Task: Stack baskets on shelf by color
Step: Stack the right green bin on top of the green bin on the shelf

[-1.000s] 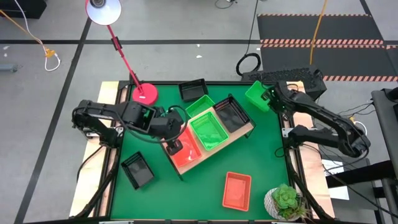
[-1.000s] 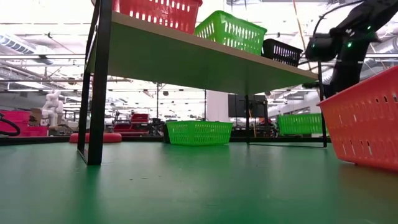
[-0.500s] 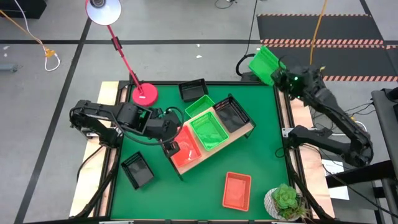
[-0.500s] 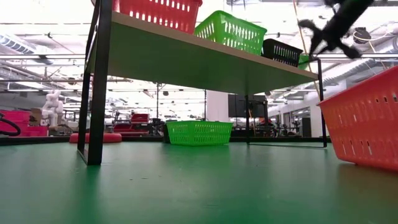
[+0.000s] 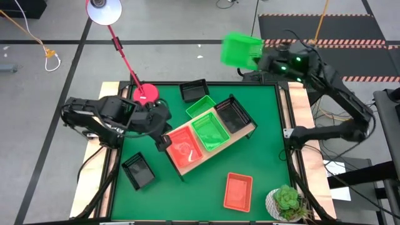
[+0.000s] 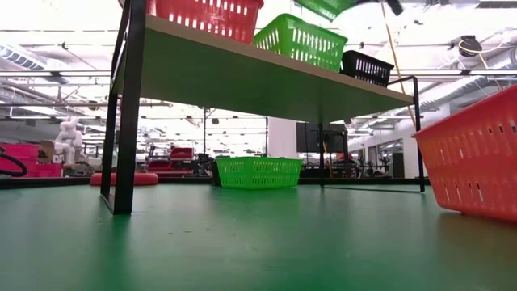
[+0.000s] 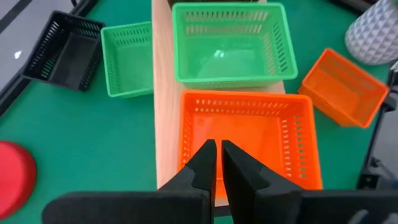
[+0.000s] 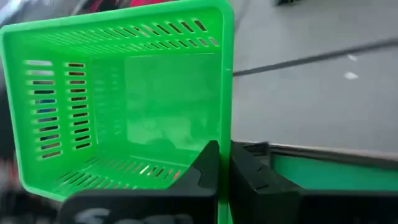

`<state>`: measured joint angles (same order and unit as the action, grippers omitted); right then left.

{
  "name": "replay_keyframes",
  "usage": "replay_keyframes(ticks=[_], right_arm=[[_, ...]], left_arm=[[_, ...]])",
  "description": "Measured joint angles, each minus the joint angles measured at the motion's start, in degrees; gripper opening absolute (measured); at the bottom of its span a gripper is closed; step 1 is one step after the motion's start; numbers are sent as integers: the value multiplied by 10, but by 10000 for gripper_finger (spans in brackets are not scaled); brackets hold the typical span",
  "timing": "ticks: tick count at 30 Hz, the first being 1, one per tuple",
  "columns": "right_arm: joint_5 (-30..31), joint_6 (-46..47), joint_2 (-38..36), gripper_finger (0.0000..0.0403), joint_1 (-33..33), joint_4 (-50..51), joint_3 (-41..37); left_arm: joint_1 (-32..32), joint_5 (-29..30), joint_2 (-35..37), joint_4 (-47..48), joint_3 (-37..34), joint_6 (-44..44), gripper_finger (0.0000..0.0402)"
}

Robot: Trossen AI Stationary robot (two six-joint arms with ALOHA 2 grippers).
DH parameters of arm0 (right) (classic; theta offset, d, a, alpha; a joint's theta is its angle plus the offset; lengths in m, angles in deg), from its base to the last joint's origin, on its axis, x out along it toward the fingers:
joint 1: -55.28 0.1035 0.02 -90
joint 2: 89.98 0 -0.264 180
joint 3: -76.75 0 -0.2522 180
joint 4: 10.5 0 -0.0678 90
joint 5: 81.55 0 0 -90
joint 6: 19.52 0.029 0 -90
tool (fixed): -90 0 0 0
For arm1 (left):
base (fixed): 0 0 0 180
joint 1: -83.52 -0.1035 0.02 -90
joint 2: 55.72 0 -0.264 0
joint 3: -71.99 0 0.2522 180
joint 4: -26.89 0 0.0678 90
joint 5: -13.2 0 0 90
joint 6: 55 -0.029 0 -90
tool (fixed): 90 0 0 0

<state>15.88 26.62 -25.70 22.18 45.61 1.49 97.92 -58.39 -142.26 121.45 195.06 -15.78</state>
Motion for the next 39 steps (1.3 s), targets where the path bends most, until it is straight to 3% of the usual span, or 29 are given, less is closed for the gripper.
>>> replay_keyframes(ticks=[15,22,28,39], right_arm=[[-153,-363,318,1,94,146,437],[-237,-480,350,1,121,133,425],[-259,-605,363,1,133,194,425],[-296,-734,368,1,138,267,390]], left_arm=[[39,13,69,3,0,58,26],[69,13,72,5,0,95,26],[87,17,72,4,0,119,26],[89,27,71,4,0,151,26]])
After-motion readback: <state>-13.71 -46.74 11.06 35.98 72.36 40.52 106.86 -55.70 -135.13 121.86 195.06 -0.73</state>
